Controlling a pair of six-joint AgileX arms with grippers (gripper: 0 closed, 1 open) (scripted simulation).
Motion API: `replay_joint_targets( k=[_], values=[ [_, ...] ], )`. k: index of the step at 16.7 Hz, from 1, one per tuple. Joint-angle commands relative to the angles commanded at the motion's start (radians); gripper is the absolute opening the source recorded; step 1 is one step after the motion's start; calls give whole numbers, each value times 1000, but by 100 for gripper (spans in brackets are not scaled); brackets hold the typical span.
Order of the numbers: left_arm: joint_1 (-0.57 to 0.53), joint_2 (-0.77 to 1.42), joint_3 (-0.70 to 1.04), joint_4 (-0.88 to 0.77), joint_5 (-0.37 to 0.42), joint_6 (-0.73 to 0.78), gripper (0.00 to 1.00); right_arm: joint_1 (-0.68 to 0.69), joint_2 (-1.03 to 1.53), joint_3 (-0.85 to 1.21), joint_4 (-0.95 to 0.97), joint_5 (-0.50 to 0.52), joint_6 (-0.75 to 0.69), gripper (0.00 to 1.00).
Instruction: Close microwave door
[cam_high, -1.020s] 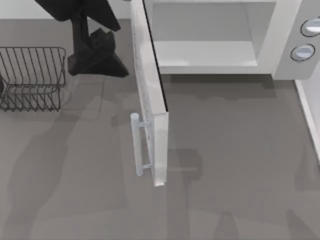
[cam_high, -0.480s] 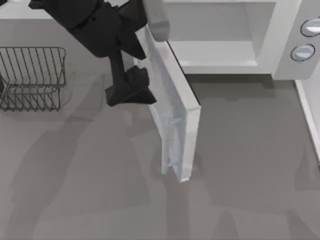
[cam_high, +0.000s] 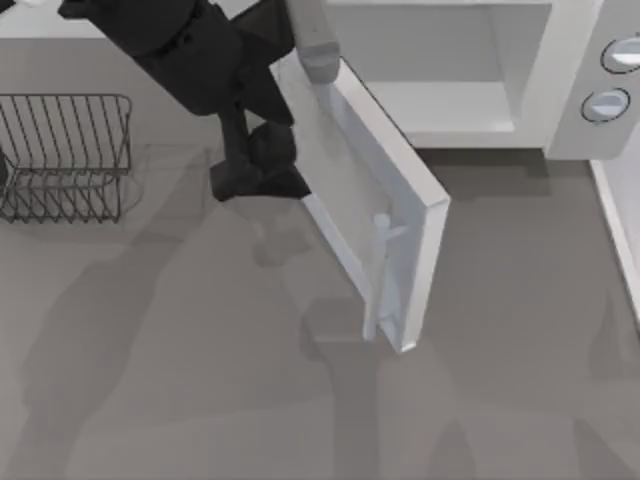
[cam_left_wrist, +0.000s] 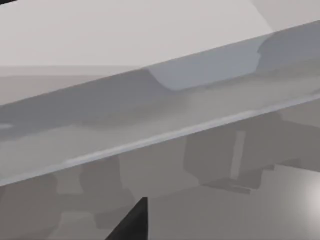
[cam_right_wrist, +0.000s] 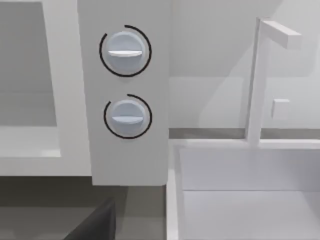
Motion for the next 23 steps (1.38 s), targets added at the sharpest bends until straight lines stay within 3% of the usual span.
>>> replay_joint_targets(
  k=[8,23],
  values=[
    [0,0,0,0,0,0,2,0,0,0,0,0,0,100],
    [-46,32,37,12,-16,-49,0,0,0,0,0,0,0,100]
  ],
)
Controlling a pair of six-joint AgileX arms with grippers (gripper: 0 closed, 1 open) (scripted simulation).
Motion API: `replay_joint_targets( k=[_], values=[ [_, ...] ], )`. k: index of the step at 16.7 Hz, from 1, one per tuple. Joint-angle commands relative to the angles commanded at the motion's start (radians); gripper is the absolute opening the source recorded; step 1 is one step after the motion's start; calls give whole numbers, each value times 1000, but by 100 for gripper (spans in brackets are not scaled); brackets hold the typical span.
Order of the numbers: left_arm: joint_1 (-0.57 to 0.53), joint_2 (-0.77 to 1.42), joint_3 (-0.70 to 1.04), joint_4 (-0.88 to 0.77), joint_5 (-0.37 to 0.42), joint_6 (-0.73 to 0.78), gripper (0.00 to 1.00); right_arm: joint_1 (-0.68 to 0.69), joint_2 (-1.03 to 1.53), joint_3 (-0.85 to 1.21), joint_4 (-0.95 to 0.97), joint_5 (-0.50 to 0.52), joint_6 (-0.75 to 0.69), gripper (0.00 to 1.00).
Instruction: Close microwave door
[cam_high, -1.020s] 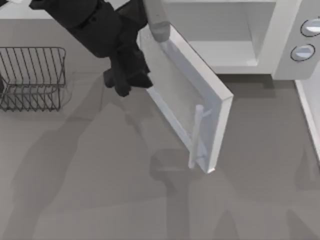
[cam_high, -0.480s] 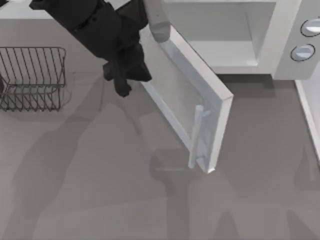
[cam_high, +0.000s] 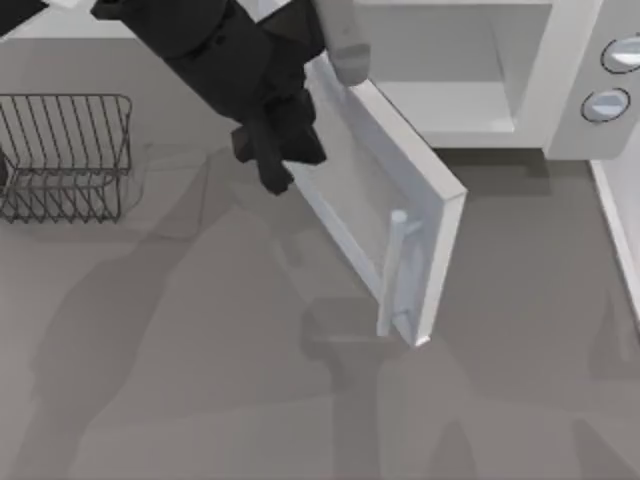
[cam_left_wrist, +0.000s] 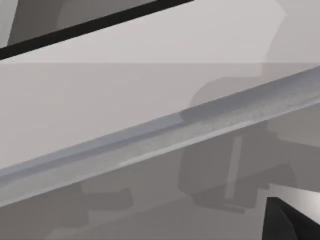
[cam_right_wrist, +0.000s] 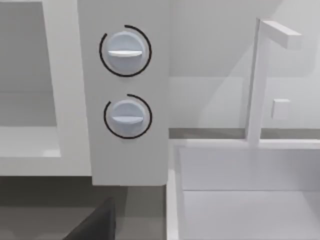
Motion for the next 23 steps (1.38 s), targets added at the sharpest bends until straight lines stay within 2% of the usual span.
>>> replay_joint_targets(
  k=[23],
  values=[
    [-83,70,91,13,-30,-89,0,0,0,0,0,0,0,100]
  ],
)
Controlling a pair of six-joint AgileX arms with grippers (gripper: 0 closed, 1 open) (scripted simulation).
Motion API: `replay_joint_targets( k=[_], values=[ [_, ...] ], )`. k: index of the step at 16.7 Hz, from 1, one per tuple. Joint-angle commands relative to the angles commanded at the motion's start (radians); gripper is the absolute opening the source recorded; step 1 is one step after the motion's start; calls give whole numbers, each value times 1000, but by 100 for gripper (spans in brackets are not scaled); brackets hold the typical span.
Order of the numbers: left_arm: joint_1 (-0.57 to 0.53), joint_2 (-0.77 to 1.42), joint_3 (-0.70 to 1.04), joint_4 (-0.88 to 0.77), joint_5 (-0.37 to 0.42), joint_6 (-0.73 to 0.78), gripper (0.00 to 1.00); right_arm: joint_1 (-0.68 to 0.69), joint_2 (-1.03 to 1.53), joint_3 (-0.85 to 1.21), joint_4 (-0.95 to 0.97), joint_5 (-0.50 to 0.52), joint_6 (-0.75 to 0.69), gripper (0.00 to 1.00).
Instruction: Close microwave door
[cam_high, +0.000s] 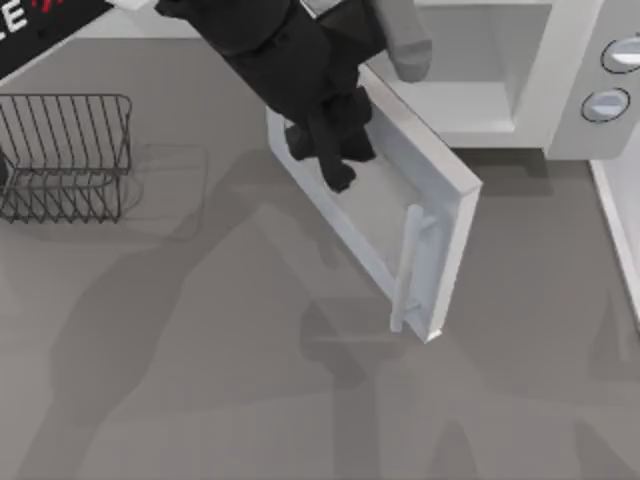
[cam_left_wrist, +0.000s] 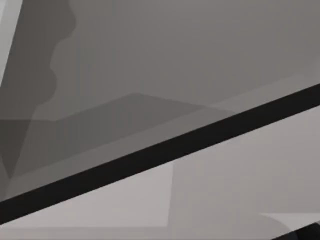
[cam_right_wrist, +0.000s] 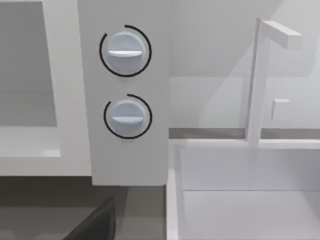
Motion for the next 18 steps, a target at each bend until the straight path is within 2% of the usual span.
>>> replay_joint_targets(
  k=[12,18],
  values=[
    [-33,35,52,-3,-13,-39,0,0,0,0,0,0,0,100],
    [-80,6,76,-85,5,-30,0,0,0,0,0,0,0,100]
  ],
)
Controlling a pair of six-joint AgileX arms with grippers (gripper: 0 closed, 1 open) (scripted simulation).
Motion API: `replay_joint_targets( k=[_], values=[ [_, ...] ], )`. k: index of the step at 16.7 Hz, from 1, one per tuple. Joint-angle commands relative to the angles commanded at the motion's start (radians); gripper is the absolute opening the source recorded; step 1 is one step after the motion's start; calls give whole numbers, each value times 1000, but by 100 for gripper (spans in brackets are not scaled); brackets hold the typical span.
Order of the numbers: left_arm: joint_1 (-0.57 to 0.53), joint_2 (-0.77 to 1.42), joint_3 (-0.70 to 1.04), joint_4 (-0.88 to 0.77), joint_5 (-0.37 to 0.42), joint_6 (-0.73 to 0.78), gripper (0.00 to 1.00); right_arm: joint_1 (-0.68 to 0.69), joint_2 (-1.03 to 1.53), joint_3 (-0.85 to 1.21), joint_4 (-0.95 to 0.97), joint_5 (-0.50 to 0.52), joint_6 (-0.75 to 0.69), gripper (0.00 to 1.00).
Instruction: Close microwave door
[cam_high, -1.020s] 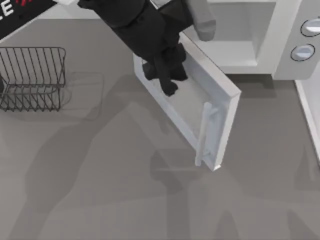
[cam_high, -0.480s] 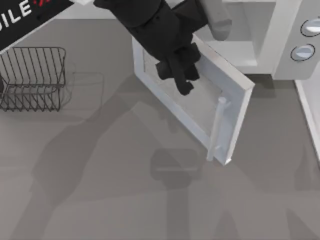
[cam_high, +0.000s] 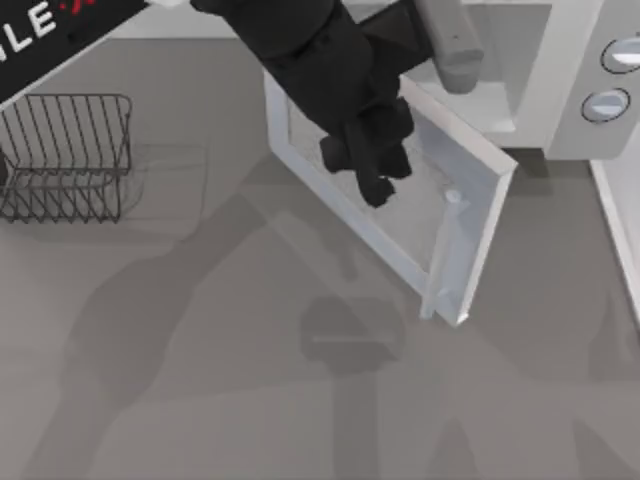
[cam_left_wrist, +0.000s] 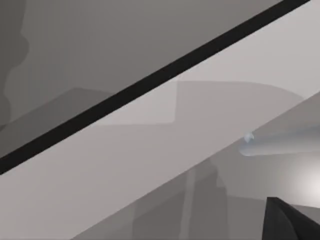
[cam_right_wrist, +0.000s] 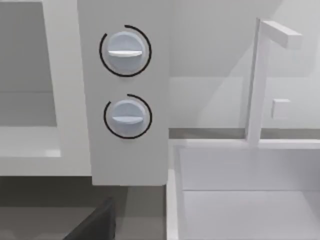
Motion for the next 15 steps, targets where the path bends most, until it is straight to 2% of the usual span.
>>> replay_joint_targets(
  k=[15],
  values=[
    [-4,81,51,77,-36,-49,0,0,0,0,0,0,0,100]
  ],
)
